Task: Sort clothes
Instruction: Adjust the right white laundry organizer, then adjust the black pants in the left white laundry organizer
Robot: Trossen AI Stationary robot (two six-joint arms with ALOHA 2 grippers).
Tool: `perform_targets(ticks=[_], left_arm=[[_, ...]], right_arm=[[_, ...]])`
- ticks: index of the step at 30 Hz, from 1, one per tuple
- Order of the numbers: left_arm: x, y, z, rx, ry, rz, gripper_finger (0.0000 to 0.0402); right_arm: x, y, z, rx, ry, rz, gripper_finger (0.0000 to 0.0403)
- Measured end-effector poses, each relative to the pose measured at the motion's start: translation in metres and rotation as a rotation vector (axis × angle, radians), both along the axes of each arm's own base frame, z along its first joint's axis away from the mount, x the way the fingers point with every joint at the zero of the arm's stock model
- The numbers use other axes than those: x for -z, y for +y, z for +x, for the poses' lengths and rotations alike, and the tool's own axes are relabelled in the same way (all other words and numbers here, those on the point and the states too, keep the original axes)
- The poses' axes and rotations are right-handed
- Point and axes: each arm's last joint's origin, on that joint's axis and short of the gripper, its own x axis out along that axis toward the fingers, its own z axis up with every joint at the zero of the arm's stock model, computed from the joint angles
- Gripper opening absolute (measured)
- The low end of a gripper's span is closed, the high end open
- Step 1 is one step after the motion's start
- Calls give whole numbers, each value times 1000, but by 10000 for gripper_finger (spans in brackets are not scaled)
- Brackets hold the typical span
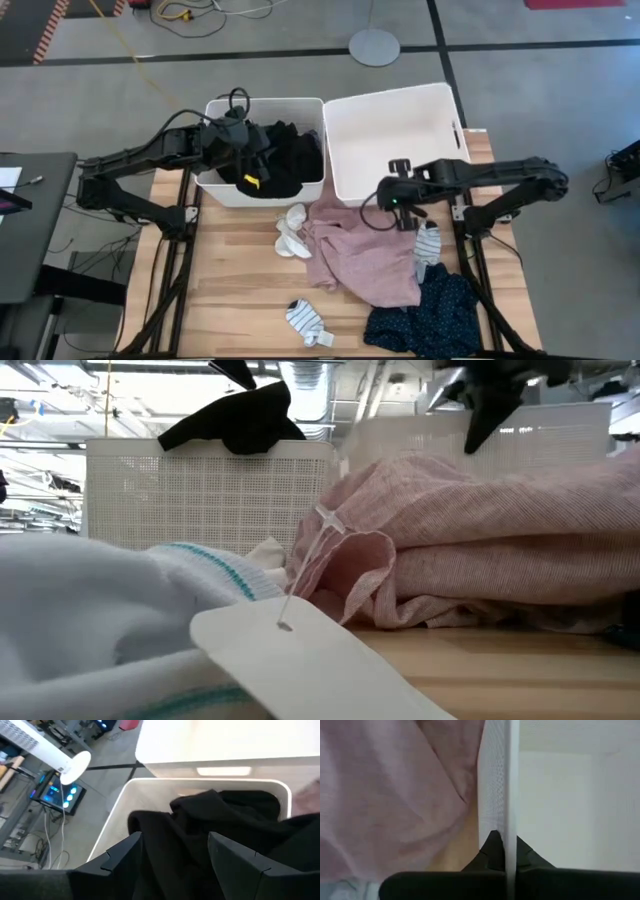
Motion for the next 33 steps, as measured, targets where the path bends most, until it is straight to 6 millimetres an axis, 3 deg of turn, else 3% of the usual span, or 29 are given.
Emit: perform_targets(ticks=[5, 16, 27, 33], left_arm=[[3, 0, -2, -4, 27, -19, 222], [6, -1, -4, 5, 52, -50, 222], [8, -2, -5, 9, 53, -89, 222], [9, -4, -6, 9, 68, -98, 222]], right_arm=[[9, -6, 5, 23, 11, 45, 1], [5, 8, 19, -14, -158, 193, 12], [7, -11, 13, 144, -119, 182, 120], [-1, -4, 15, 142, -171, 138, 195]])
